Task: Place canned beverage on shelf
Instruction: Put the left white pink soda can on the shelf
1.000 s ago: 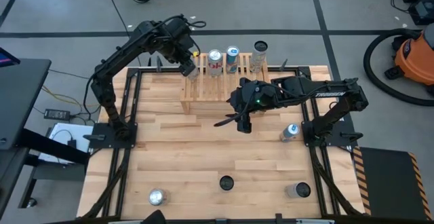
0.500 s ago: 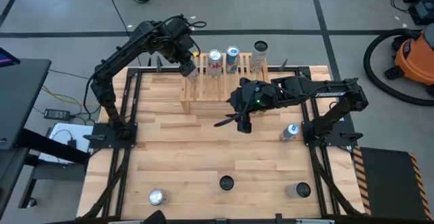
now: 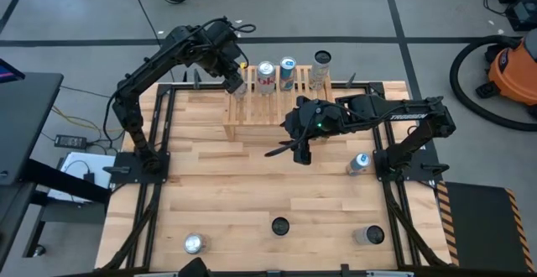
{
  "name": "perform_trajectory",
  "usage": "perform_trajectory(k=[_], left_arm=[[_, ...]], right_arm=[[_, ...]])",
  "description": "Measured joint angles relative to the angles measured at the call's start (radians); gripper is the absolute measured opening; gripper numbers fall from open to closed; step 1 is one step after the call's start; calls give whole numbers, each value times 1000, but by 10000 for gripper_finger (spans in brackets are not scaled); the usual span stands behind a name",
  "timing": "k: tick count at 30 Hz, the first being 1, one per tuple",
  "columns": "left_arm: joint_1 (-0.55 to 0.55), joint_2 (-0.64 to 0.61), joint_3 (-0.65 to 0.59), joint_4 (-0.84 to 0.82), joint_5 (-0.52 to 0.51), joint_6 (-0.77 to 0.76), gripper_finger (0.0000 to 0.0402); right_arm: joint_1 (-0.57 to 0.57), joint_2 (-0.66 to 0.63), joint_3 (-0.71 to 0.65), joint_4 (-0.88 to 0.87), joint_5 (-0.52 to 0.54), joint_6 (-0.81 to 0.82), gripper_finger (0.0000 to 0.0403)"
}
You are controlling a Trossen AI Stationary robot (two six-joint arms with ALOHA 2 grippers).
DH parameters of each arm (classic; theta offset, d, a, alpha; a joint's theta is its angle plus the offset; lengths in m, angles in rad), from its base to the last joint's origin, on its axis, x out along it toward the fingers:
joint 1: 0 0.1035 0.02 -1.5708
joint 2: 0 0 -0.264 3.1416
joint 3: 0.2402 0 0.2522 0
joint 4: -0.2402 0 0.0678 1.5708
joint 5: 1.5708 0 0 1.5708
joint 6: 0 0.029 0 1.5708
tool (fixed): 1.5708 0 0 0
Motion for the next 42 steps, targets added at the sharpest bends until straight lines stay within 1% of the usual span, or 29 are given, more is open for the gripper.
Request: perform_trajectory(k=[8,16,42], left_arm=[[3,14,0,-8,-2,2,286],[-4,52,5,-1,-3,41,286],[-1,55,0,-13,0,17,286]], right_arm=[[0,0,0,0,0,0,257],[0,0,0,-2,-31,10,257],[0,0,0,-2,-32,10,257]])
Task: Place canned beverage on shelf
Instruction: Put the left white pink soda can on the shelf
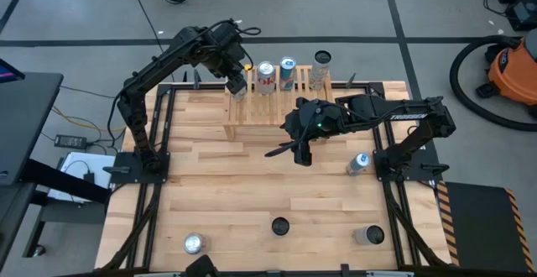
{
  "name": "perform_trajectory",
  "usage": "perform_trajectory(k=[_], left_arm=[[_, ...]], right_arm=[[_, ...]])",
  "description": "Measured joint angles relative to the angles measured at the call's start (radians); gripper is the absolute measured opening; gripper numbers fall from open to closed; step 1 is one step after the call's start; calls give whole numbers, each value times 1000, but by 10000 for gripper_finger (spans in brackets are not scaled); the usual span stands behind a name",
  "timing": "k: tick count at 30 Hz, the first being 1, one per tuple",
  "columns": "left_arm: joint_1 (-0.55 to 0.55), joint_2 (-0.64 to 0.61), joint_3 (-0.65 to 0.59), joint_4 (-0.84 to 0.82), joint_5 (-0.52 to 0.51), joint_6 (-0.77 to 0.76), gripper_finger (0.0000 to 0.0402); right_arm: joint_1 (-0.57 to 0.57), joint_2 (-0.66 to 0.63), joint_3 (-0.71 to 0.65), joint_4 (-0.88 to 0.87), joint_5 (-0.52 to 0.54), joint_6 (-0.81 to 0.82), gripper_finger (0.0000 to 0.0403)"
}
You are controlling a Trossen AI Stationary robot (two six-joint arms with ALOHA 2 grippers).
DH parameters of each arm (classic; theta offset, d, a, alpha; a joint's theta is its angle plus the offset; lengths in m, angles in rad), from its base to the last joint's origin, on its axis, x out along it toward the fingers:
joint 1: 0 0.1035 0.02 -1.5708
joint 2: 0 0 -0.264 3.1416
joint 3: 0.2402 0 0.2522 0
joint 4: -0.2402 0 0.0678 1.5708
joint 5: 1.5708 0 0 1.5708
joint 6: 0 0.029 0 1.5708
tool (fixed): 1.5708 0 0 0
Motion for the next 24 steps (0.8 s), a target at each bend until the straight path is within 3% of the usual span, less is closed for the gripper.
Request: perform_trajectory(k=[24], left_arm=[[-3,2,-1,26,0,11,286]], right_arm=[[0,0,0,0,0,0,257]])
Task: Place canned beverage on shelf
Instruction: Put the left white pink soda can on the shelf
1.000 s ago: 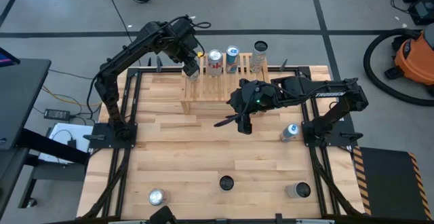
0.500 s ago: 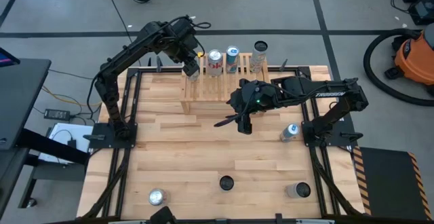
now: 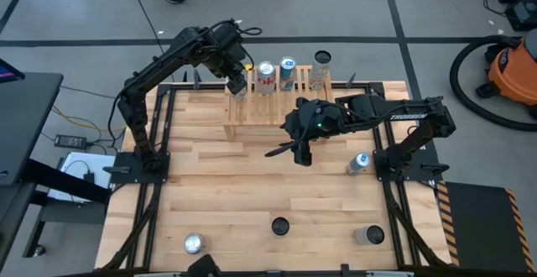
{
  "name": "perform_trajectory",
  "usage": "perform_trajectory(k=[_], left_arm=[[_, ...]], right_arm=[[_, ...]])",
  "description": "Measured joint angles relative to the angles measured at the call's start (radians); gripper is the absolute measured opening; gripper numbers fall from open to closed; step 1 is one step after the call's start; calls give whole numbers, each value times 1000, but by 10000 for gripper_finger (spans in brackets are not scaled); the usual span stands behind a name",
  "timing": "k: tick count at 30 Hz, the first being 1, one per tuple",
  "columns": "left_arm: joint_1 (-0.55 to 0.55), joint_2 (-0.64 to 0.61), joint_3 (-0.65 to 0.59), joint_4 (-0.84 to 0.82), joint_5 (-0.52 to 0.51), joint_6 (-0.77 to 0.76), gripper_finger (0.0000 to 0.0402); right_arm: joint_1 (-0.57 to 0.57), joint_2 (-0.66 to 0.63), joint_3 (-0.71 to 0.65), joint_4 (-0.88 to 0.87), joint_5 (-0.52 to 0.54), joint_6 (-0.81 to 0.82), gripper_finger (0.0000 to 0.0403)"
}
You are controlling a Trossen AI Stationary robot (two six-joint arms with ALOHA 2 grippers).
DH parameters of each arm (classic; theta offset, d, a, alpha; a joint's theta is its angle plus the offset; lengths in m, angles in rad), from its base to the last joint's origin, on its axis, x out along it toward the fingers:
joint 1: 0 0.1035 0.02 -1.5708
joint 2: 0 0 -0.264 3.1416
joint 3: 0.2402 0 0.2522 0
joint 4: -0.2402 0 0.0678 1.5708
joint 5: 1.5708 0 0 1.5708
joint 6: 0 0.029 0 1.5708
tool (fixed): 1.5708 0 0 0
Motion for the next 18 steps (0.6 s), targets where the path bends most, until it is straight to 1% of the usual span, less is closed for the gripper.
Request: perform_trajectory(k=[9,18], left_arm=[[-1,0,0,-5,0,-2,286],[-4,0,0,3,0,37,286]], right_arm=[[0,0,0,0,0,0,257],[0,0,0,0,0,0,257]])
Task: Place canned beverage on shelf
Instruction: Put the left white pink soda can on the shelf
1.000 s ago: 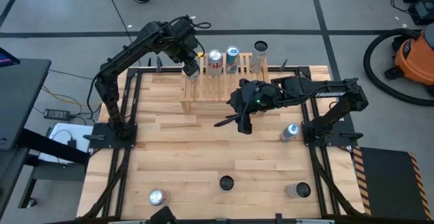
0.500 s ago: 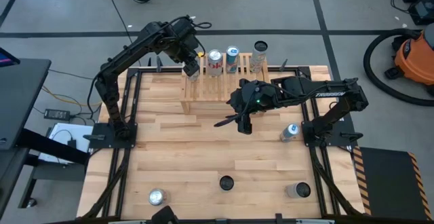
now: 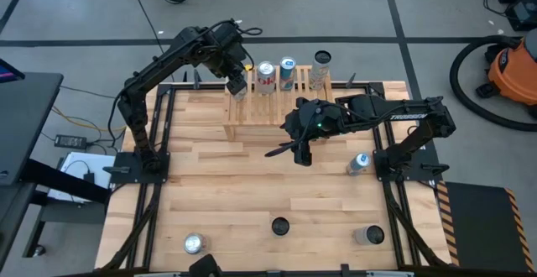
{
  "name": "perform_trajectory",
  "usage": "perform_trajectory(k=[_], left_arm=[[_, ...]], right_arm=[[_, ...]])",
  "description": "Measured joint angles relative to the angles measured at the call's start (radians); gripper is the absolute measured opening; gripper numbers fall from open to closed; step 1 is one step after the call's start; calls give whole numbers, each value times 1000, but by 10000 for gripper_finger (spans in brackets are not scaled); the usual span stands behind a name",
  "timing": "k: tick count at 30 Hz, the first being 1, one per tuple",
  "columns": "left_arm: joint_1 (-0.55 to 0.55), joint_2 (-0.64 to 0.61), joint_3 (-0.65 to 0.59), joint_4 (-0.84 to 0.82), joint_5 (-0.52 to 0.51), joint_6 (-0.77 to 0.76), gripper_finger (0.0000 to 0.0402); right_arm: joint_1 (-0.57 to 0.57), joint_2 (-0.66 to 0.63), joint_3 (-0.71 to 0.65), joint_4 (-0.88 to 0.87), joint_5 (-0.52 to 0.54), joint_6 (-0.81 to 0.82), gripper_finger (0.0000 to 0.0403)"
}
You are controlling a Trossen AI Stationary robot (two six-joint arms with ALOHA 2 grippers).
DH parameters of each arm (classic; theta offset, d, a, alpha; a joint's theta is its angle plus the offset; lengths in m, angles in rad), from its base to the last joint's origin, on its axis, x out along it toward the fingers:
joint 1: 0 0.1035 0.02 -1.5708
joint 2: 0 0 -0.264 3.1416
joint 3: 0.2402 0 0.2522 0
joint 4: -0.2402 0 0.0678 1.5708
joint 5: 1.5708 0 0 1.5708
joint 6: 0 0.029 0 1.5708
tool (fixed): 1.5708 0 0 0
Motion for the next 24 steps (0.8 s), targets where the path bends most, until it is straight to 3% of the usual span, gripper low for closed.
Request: perform_trajectory(k=[24], left_arm=[[0,3,-2,-24,0,-21,320]], right_arm=[[0,0,0,0,0,-3,257]])
